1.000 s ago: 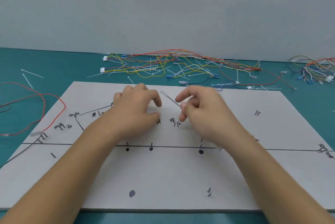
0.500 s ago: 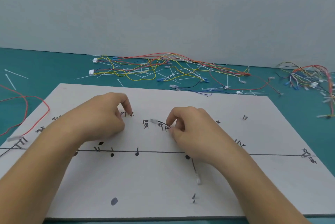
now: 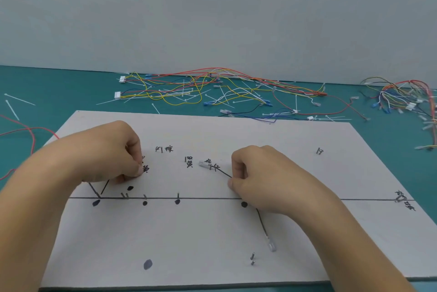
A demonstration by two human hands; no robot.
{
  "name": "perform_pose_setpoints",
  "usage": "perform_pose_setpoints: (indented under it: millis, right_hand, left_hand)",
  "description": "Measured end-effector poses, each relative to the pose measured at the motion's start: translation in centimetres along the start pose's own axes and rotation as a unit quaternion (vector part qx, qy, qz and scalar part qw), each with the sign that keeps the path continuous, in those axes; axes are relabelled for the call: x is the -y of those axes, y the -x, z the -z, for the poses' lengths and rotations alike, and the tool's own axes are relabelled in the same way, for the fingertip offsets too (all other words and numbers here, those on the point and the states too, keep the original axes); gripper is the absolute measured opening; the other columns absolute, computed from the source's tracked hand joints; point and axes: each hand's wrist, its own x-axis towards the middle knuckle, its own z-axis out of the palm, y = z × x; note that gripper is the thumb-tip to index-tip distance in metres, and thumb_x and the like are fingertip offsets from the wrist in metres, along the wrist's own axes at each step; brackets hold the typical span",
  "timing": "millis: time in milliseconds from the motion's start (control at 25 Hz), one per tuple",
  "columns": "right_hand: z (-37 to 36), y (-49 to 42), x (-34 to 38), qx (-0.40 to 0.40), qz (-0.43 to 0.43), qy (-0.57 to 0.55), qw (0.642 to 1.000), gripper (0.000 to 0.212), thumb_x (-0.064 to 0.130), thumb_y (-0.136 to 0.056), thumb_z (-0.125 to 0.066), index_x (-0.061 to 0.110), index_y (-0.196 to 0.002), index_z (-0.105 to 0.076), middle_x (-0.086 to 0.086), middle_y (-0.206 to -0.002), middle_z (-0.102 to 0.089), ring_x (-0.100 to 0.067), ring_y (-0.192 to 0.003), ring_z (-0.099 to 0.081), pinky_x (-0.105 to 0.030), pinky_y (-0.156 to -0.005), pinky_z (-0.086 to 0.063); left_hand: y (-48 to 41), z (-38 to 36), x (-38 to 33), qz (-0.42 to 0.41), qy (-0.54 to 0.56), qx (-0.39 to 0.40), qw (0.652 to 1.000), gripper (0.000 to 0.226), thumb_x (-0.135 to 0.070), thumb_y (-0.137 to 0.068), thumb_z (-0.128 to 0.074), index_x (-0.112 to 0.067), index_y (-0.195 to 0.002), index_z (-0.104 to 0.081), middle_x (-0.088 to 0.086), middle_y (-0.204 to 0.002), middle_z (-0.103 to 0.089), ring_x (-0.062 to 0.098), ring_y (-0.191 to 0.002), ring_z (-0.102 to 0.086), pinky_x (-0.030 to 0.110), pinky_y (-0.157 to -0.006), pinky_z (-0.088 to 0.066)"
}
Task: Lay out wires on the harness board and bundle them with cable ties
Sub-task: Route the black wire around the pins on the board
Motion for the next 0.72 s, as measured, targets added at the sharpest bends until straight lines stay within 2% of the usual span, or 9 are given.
perform_pose_setpoints:
  millis: [200,440,560,720]
  right_hand:
    - [0.7,0.4,0.3,0.029,-0.026,0.008,0.999,0.005,0.020,-0.086,-0.058,0.023,-0.081,-0.060,0.004,-0.092,-0.061,-0.018,-0.076,-0.064,-0.028,-0.057,-0.050]
    - [0.7,0.0,0.3,0.026,-0.041,-0.033,0.998,0.009,0.015,-0.079,-0.057,0.023,-0.084,-0.058,0.001,-0.088,-0.065,-0.024,-0.066,-0.070,-0.036,-0.057,-0.059]
    - [0.6,-0.2,0.2,0.027,-0.042,-0.042,0.998,0.011,0.018,-0.080,-0.059,0.028,-0.085,-0.057,0.003,-0.089,-0.065,-0.020,-0.062,-0.068,-0.031,-0.052,-0.057]
    - [0.5,-0.4,0.2,0.036,-0.041,-0.038,0.998,0.010,0.020,-0.081,-0.061,0.028,-0.085,-0.058,0.004,-0.091,-0.065,-0.018,-0.066,-0.066,-0.027,-0.052,-0.052]
  left_hand:
    - [0.2,-0.1,-0.3,-0.015,-0.018,-0.021,1.000,0.017,-0.017,-0.079,-0.080,-0.020,-0.066,-0.070,-0.005,-0.057,-0.072,0.018,-0.062,-0.070,0.032,-0.067,-0.055]
    - [0.4,-0.4,-1.0,-0.033,-0.068,-0.076,0.994,0.026,-0.014,-0.076,-0.081,-0.025,-0.057,-0.068,-0.012,-0.052,-0.068,0.015,-0.064,-0.068,0.029,-0.060,-0.052]
    - [0.6,-0.3,-1.1,-0.037,-0.058,-0.072,0.995,0.026,-0.013,-0.077,-0.084,-0.021,-0.057,-0.068,-0.009,-0.052,-0.068,0.015,-0.063,-0.067,0.028,-0.059,-0.051]
    - [0.9,-0.3,-1.1,-0.042,-0.058,-0.080,0.994,0.026,-0.014,-0.077,-0.085,-0.020,-0.058,-0.068,-0.006,-0.055,-0.069,0.012,-0.062,-0.065,0.025,-0.055,-0.043]
